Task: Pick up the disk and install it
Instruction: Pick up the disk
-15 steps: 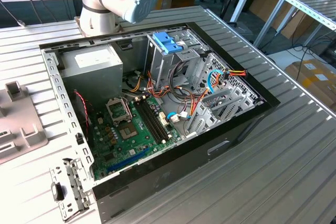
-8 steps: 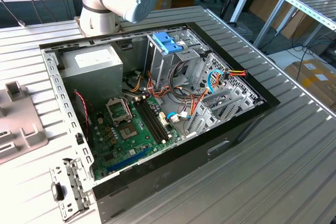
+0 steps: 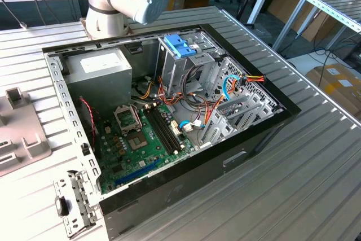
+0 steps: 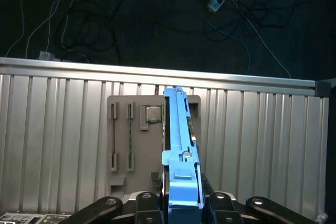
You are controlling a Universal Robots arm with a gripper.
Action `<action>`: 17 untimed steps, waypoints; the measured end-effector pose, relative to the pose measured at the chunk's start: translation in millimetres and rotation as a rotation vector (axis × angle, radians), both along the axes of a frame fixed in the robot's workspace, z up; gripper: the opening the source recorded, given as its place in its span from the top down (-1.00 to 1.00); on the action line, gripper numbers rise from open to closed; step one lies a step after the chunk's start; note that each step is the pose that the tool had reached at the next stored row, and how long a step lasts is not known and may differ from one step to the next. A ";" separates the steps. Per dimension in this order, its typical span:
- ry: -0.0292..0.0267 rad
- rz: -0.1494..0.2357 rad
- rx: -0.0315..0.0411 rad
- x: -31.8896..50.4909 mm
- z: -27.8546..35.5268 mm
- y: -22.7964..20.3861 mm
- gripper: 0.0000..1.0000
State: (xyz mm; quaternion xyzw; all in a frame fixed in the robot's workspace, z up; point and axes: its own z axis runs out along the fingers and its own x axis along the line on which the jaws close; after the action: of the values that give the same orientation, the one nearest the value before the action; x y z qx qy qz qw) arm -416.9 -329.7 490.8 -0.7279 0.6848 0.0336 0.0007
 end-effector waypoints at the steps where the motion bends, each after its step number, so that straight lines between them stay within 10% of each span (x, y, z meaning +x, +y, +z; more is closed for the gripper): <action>1: 0.0004 0.000 0.0001 1.1 0.0 -1.4 0.25; 8: 0.0021 -0.003 0.0006 9.8 -0.1 -21.1 0.25; 17: 0.0092 -0.002 0.0007 38.1 -0.7 -34.5 0.25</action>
State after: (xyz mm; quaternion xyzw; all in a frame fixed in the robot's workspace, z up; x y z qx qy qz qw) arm -378.7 -364.2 490.1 -0.7269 0.6857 0.0372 -0.0021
